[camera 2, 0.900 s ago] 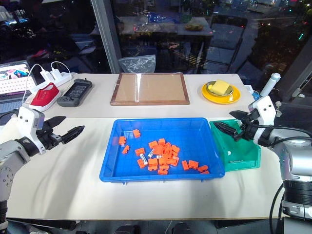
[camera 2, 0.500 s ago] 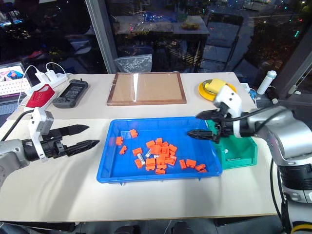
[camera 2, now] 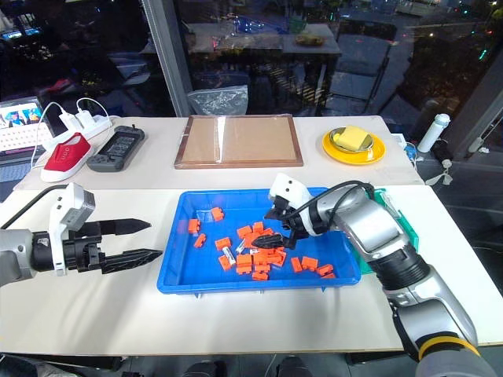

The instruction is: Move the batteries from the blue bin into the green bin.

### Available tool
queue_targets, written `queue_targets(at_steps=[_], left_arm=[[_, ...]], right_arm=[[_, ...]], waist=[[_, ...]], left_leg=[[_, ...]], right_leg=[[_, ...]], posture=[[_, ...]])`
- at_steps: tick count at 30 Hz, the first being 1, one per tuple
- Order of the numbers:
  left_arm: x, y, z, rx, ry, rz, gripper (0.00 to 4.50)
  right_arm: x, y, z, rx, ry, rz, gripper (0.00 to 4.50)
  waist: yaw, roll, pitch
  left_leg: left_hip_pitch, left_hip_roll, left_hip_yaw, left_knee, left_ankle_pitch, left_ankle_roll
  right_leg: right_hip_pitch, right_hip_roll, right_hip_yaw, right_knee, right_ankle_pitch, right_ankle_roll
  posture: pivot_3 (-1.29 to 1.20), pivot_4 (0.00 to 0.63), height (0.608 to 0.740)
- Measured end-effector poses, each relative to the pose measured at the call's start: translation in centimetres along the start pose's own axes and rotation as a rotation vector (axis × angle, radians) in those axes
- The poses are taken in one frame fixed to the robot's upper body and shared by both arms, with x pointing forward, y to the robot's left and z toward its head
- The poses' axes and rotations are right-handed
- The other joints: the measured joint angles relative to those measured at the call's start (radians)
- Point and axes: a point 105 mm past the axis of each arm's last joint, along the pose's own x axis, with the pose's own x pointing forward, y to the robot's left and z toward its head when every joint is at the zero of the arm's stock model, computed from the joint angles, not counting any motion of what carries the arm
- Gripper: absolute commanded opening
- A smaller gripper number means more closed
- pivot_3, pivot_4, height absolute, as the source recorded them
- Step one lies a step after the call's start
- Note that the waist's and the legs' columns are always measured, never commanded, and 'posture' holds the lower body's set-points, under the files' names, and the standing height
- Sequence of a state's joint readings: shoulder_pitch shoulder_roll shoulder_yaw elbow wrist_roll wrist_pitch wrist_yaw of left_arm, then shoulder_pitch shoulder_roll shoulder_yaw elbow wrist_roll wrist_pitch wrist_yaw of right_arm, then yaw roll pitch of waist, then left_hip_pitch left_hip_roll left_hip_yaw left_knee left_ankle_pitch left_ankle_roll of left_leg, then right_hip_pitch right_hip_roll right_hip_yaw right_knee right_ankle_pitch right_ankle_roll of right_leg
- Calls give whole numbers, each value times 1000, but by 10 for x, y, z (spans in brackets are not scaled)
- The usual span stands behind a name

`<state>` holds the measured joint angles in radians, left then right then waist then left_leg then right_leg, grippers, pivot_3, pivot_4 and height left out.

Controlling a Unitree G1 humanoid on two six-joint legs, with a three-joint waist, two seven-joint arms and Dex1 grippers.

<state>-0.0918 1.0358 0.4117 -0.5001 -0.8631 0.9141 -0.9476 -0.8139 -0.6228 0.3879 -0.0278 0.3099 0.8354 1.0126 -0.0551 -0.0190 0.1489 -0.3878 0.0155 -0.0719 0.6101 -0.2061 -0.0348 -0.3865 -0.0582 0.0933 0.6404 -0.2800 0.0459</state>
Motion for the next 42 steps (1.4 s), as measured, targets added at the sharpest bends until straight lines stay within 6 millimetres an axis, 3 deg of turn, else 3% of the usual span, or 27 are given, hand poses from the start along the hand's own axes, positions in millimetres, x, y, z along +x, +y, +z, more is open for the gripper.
queue_targets(at_steps=[5,8,12,15,20,23,26,28,29,31,34,38,42], left_arm=[[0,-3,-1,-2,3,-13,4500],[0,-7,1,-9,4,-44,4500],[-3,-14,8,13,14,-91,4500],[-3,-18,14,35,9,-120,4500],[-4,-21,15,46,18,-145,4500],[-4,-21,14,42,23,-153,4500],[-2,-22,13,40,26,-161,4500],[-2,-22,14,47,23,-163,4500],[-2,-22,15,50,22,-163,4500],[-1,-21,15,48,21,-166,4500],[0,-20,15,49,18,-168,4500],[0,-20,15,47,18,-167,4500],[0,-20,15,47,18,-167,4500]], right_arm=[[15,-3,-16,19,41,-3,4415],[20,-1,-20,8,58,7,3726],[24,2,-29,13,80,21,2257],[24,3,-29,13,77,25,1450],[6,-5,-16,20,27,-10,1448],[-21,-28,3,-12,-12,-120,1448],[-37,-54,4,-47,7,-265,1448],[-48,-76,-12,-36,61,-381,2458],[-52,-82,-20,-24,88,-416,2607],[-54,-87,-26,-17,106,-436,3320],[-51,-84,-21,-38,92,-428,4242],[-37,-54,7,-84,3,-281,4242],[-11,-18,9,-96,-24,-118,4242]], waist=[[-3,0,0],[-5,0,0],[-6,0,0],[-6,0,0],[-7,0,0],[-7,0,0],[-9,0,0],[-10,0,0],[-8,0,0],[-9,0,0],[-17,0,0],[-17,0,0],[-12,0,0]], left_leg=[[0,0,1,0,0,0],[0,0,0,0,0,0],[0,0,0,0,0,0],[1,0,0,0,0,0],[0,0,0,0,0,0],[1,0,1,0,0,0],[1,0,1,0,0,0],[1,0,1,0,0,0],[1,0,2,0,0,0],[0,0,2,0,0,0],[1,1,2,-1,0,0],[1,1,1,-1,0,0],[1,1,1,0,0,0]], right_leg=[[0,0,0,1,0,0],[0,0,0,1,0,0],[0,0,0,1,0,0],[0,0,0,1,0,0],[0,0,0,1,0,0],[0,0,0,1,0,0],[0,1,0,1,0,0],[0,0,0,1,0,0],[0,0,0,1,0,0],[-1,0,1,1,0,0],[-1,1,1,1,0,0],[-1,2,1,2,0,0],[0,1,1,1,0,0]], posture=[[0,150,740],[0,150,740],[0,150,740],[0,150,740],[0,150,740],[0,150,740],[0,150,740],[0,150,740],[0,150,740],[0,150,740],[0,150,740],[0,150,740],[0,150,740]])
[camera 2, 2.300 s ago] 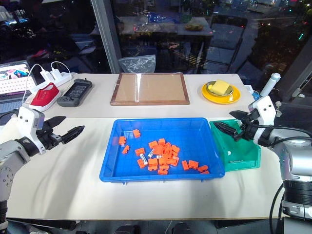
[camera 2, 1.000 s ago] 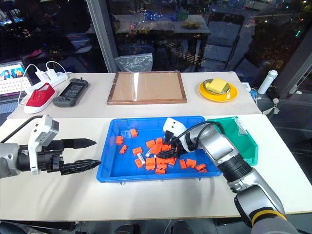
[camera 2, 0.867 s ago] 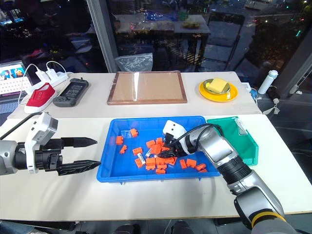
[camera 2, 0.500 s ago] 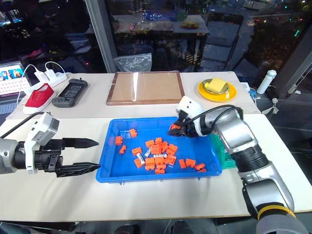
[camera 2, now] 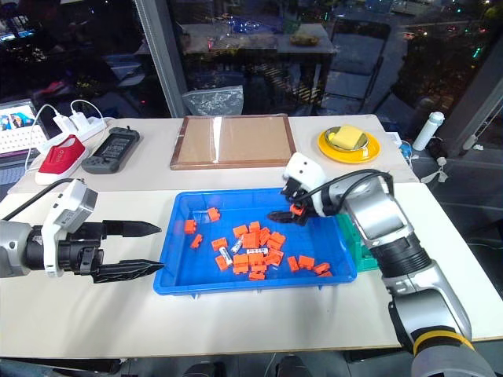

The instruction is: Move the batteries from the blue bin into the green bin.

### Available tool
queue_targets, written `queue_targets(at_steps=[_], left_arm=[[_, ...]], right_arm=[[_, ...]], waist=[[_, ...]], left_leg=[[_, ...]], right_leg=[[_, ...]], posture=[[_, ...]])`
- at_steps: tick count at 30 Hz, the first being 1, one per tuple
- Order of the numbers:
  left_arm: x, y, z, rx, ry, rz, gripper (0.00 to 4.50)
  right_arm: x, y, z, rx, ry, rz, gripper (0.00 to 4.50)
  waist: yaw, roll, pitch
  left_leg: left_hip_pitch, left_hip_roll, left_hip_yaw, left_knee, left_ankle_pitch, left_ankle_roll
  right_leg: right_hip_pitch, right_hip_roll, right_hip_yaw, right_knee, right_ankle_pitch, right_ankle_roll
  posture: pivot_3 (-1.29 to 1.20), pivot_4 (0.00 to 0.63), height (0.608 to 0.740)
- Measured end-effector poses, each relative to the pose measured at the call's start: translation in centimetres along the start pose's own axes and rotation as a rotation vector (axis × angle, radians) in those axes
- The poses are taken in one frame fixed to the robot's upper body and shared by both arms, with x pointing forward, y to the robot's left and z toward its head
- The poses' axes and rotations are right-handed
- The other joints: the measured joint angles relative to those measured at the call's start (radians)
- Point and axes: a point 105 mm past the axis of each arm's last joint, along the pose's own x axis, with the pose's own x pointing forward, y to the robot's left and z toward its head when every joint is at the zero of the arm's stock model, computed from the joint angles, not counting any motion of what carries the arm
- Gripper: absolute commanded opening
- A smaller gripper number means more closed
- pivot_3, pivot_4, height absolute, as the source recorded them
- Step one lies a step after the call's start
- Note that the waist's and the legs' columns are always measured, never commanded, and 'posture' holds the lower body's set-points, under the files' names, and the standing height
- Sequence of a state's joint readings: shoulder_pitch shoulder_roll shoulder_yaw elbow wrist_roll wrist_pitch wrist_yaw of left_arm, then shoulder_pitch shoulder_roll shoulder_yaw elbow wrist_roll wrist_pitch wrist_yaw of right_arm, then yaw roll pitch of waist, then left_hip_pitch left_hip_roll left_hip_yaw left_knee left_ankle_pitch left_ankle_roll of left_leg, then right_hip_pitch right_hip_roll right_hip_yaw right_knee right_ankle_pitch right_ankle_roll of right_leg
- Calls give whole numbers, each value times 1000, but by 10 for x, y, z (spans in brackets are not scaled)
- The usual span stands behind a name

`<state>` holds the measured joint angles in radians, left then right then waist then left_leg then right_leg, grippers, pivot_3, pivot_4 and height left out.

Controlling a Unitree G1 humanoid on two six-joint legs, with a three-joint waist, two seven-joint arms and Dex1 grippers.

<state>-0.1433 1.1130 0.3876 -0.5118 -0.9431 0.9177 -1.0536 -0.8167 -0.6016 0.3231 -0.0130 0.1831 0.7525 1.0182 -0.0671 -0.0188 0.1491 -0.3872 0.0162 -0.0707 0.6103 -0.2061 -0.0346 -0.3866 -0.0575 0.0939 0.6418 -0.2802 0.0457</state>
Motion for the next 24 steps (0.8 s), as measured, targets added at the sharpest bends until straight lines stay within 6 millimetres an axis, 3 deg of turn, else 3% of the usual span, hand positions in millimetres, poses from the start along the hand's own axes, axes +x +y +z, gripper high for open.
queue_targets(at_steps=[4,13,14,16,21,24], left_arm=[[0,2,-1,8,13,12,4500],[0,2,-1,29,23,11,4500],[0,1,-1,31,24,10,4500],[1,1,-1,33,25,10,4500],[1,1,-1,34,26,12,4500],[1,1,-1,36,26,11,4500]], right_arm=[[23,24,-8,18,20,93,4242],[46,37,-17,12,66,124,4242],[48,37,-19,14,69,121,3742],[49,34,-22,15,80,106,3261],[52,33,-24,13,82,101,1526],[48,30,-23,16,78,93,1455]], waist=[[1,0,0],[-2,0,0],[-2,0,0],[-1,0,0],[-1,0,0],[-1,0,0]], left_leg=[[0,0,0,0,0,0],[1,0,0,0,0,0],[1,0,0,0,0,0],[1,0,0,0,0,0],[1,0,0,0,0,0],[1,0,0,0,0,0]], right_leg=[[0,0,0,0,0,0],[0,1,0,1,0,0],[0,1,0,1,0,0],[0,0,0,1,0,0],[0,0,0,1,0,0],[0,0,0,1,0,0]], posture=[[0,150,740],[0,150,740],[0,150,740],[0,150,740],[0,150,740],[0,150,740]])
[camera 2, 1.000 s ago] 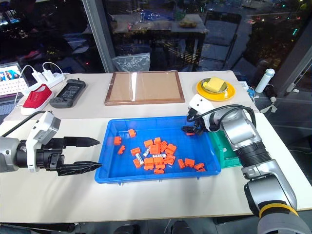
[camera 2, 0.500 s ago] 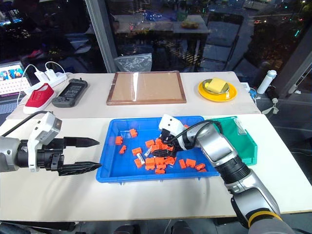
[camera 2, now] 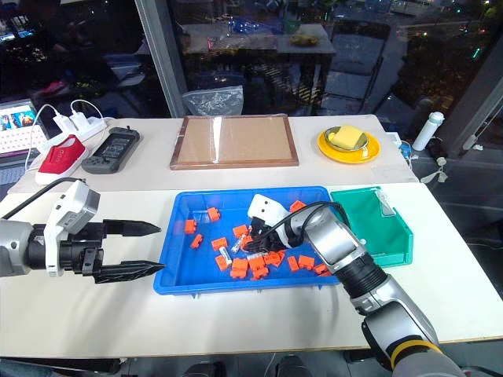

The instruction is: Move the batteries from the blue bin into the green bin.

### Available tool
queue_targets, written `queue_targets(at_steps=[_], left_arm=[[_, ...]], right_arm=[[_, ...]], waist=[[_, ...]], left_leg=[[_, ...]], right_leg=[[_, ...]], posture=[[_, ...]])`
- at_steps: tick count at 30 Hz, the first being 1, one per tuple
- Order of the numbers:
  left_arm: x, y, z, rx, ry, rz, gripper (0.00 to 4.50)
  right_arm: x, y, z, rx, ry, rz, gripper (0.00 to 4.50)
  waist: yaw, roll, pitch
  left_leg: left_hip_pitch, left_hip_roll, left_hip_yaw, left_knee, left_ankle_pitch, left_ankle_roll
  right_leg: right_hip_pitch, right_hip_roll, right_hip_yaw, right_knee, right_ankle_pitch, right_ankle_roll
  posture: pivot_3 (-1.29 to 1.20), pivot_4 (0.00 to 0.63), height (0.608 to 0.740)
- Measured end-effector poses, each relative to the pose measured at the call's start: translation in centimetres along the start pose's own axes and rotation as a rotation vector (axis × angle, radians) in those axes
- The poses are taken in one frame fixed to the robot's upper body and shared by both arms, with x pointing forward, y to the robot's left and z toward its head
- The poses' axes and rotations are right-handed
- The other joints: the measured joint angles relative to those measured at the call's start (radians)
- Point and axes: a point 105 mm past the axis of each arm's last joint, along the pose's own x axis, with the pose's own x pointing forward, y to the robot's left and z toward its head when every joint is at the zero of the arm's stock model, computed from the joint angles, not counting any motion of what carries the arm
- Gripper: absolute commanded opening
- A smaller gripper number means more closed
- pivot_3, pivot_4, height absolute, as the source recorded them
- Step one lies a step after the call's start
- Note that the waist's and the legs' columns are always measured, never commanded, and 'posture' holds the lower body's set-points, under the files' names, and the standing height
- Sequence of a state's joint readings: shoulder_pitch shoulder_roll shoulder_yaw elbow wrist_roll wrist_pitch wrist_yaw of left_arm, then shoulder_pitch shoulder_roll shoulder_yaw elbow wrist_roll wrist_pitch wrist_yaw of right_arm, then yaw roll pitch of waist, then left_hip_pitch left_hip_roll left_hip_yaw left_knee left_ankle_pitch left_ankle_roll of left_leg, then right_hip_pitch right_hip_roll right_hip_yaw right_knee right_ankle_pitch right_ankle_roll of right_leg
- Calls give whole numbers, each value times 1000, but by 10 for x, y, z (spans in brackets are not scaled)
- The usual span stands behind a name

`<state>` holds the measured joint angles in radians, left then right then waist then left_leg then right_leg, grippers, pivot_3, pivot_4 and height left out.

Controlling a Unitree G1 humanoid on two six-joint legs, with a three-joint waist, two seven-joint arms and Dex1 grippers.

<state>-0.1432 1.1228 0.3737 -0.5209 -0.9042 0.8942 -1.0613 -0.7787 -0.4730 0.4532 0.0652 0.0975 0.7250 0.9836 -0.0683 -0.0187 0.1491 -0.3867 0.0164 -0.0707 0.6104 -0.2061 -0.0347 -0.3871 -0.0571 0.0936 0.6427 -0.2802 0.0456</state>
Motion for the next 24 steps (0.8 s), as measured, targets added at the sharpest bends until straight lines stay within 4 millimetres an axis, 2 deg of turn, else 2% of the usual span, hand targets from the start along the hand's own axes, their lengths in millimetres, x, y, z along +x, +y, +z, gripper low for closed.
queue_targets(at_steps=[3,6,8,9,13,14,16,20,22,24], left_arm=[[1,-1,0,2,1,-3,4500],[1,-1,0,5,2,-4,4500],[1,-1,1,6,2,-5,4500],[2,-1,1,7,3,-6,4500],[3,-1,1,9,4,-14,4500],[4,-1,0,8,6,-16,4500],[5,-2,1,10,6,-20,4500],[5,-2,1,11,7,-24,4500],[5,-2,1,10,8,-25,4500],[5,-2,0,9,8,-25,4500]], right_arm=[[-17,-7,4,10,-21,-9,1455],[-50,-30,19,-25,-40,-92,1455],[-69,-43,20,-35,-36,-160,1455],[-73,-49,17,-37,-23,-187,1455],[-90,-82,-22,-9,114,-358,1455],[-92,-88,-30,-6,141,-392,2462],[-94,-95,-37,-10,165,-437,2906],[-97,-103,-37,-20,169,-496,4353],[-96,-98,-24,-7,111,-464,4478],[-88,-79,-3,-12,30,-351,4478]], waist=[[1,0,0],[2,0,0],[2,0,0],[2,0,0],[1,0,0],[1,0,0],[-4,0,0],[-4,0,0],[-2,0,0],[-3,0,0]], left_leg=[[0,0,0,0,0,0],[0,0,0,0,0,0],[0,0,0,0,0,0],[0,0,0,0,0,0],[0,-1,1,0,0,0],[0,0,1,0,0,0],[0,0,1,0,0,0],[0,0,1,0,0,0],[0,0,1,0,0,0],[0,0,1,0,0,0]], right_leg=[[0,0,0,0,0,0],[1,0,0,0,0,0],[1,0,0,-1,0,0],[1,0,0,-1,0,0],[0,0,1,-1,0,0],[0,0,1,-1,0,0],[-1,0,1,0,0,0],[0,0,2,0,0,0],[0,0,2,0,0,0],[0,0,1,0,0,0]], posture=[[0,150,740],[0,150,740],[0,150,740],[0,150,740],[0,150,740],[0,150,740],[0,150,740],[0,150,740],[0,150,740],[0,150,740]])
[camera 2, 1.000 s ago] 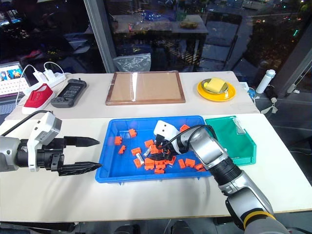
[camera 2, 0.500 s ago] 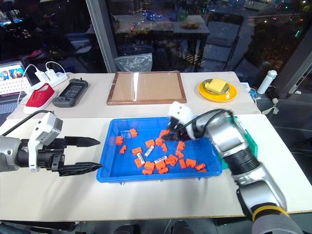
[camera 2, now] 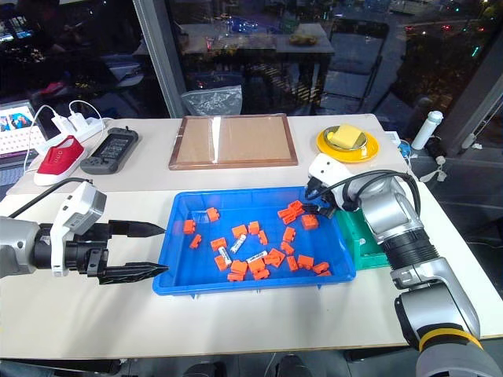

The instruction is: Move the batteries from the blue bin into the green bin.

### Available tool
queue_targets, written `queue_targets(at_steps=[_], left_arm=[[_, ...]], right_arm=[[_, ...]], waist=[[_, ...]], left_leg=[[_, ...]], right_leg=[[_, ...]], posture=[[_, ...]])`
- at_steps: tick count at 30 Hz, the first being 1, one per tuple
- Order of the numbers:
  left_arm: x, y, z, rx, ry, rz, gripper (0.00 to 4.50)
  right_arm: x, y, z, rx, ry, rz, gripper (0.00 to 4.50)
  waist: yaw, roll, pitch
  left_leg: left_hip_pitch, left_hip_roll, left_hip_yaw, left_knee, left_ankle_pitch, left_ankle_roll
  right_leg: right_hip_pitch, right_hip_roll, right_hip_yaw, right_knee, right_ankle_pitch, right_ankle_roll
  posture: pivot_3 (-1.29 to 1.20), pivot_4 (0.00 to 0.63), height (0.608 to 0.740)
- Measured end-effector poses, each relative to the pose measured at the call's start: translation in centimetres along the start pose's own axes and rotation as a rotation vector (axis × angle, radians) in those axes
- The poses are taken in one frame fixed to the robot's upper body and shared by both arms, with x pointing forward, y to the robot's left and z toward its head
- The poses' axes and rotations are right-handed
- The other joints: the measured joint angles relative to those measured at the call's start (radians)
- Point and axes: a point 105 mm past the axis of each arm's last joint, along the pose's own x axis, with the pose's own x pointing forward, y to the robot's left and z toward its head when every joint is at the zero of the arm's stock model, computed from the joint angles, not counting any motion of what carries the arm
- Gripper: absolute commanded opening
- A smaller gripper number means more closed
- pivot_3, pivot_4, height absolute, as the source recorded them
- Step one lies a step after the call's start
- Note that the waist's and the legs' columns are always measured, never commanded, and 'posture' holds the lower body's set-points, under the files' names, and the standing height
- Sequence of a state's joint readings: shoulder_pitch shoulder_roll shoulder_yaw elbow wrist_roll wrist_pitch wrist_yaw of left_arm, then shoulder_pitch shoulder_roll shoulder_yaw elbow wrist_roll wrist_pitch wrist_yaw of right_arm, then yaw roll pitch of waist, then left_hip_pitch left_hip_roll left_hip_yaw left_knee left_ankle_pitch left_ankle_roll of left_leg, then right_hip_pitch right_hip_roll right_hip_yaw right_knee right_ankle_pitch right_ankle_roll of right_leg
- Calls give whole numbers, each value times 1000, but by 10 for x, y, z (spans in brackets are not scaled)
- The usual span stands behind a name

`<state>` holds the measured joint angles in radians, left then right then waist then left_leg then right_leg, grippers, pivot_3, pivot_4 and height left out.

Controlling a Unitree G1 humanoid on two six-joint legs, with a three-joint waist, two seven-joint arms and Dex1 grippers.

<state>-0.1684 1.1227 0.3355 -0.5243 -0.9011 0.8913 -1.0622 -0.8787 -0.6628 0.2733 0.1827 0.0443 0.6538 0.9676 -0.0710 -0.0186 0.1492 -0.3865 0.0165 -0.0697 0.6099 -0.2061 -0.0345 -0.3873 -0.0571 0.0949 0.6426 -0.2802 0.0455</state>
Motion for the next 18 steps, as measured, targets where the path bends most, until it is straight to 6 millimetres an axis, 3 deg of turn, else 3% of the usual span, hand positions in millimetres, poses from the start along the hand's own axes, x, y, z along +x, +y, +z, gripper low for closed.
queue_targets(at_steps=[3,8,11,12,16,18], left_arm=[[0,0,0,0,0,-1,4500],[0,0,0,-1,0,-5,4500],[0,-1,-2,-7,2,-10,4500],[0,-1,-2,-8,3,-11,4500],[0,-2,-5,-19,7,-11,4500],[0,-2,-6,-21,9,-11,4500]], right_arm=[[1,31,17,-18,-64,150,4478],[12,77,8,-45,-22,348,4478],[17,91,5,-53,-11,395,4478],[18,93,4,-57,-6,400,3970],[23,96,0,-101,22,400,2645],[24,97,-1,-117,24,401,2645]], waist=[[3,0,0],[7,0,0],[7,0,0],[6,0,0],[2,0,0],[3,0,0]], left_leg=[[0,0,-1,0,0,0],[-1,-1,0,1,0,0],[0,0,0,1,0,0],[0,0,0,1,0,0],[0,0,0,1,0,0],[0,0,0,1,0,0]], right_leg=[[1,0,-1,0,0,0],[1,-1,-1,0,0,0],[0,0,-1,0,0,0],[0,0,-1,0,0,0],[0,0,-1,0,0,0],[0,0,-1,0,0,0]], posture=[[0,150,740],[0,150,740],[0,150,740],[0,150,740],[0,150,740],[0,150,740]])
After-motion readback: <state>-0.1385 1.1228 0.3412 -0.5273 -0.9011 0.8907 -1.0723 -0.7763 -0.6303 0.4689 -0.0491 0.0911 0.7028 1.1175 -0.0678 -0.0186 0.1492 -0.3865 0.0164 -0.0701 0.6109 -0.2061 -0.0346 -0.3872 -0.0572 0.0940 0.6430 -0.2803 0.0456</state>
